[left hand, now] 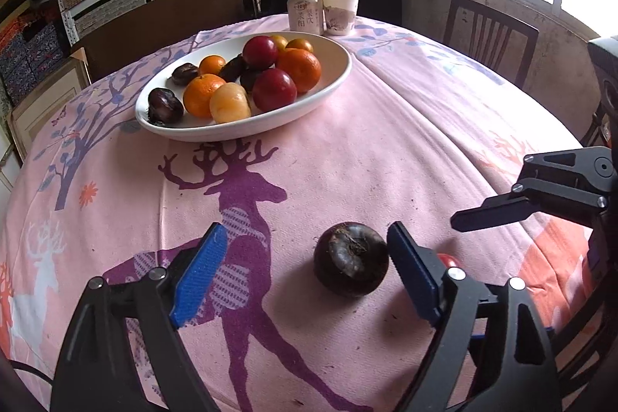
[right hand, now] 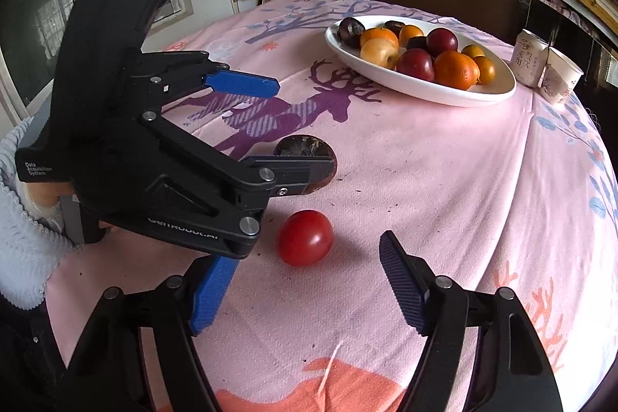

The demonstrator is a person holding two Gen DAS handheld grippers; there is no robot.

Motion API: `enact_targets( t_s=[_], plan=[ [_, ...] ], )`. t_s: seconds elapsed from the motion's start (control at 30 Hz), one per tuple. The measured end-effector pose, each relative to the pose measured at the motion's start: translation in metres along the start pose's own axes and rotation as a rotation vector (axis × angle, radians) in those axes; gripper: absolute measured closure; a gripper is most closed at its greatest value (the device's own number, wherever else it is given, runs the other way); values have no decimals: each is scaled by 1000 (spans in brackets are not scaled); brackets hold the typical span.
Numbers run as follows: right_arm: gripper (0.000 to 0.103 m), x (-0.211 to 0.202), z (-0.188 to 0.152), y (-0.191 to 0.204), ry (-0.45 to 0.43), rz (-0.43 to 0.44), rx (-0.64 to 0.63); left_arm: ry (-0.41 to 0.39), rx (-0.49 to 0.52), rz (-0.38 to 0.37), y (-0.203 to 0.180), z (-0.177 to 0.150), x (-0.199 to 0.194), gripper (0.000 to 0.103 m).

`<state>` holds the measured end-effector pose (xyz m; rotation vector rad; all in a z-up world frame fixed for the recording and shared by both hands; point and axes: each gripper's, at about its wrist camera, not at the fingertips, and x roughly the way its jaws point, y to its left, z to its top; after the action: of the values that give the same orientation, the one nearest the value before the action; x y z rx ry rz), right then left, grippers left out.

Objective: Organize fruits
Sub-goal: 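Grasp the last dark purple fruit with the left tool while the right tool approaches a small red tomato, then carry the dark fruit with the left tool while the right tool carries the red tomato to the plate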

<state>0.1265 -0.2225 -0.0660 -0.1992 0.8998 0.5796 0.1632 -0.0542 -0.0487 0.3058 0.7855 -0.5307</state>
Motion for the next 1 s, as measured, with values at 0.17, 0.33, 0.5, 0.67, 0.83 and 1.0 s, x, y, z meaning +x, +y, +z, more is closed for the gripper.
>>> enact_targets(
  t_s=[0.17, 0.33, 0.5, 0.67, 0.83, 1.0],
  plan=[
    [52, 2, 0, -5, 12, 16, 29, 0, 12, -56, -6, 0, 0, 45],
    [63, 4, 2, -3, 17, 14, 24, 28, 38, -116, -15, -1, 6, 61],
    [73, 4, 2, -2, 14, 32, 18, 37, 32, -126, -16, 0, 8, 66],
    [73, 1, 1, -11, 2, 55, 61, 22, -3, -115, -10, -3, 3, 66],
    [73, -7, -1, -19, -35, 54, 98, -4, -35, -63, -1, -2, -2, 66],
    [73, -17, -5, -35, -92, 69, 177, -37, -59, -4, 9, 1, -9, 66]
  ],
)
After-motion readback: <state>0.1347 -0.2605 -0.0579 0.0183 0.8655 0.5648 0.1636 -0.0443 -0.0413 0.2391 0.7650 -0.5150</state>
